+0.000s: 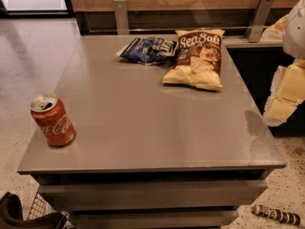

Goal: Move blue chip bag near coke can

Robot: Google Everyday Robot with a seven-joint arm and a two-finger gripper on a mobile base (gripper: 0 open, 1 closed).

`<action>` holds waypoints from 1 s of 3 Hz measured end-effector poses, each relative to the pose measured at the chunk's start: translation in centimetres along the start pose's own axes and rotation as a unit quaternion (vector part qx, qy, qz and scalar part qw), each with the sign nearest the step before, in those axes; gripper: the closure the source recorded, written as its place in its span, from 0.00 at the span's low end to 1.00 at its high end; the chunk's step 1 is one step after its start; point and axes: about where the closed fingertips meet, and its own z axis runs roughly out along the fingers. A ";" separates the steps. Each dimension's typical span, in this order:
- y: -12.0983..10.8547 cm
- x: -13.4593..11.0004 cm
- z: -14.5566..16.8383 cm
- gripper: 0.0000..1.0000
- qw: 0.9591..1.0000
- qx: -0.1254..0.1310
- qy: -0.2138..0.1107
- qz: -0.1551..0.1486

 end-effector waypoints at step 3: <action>-9.9 -1.7 0.8 0.00 0.992 0.092 -0.085 0.036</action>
Offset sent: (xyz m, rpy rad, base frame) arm 0.1023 -0.0133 0.0254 0.1019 -0.2258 -0.0995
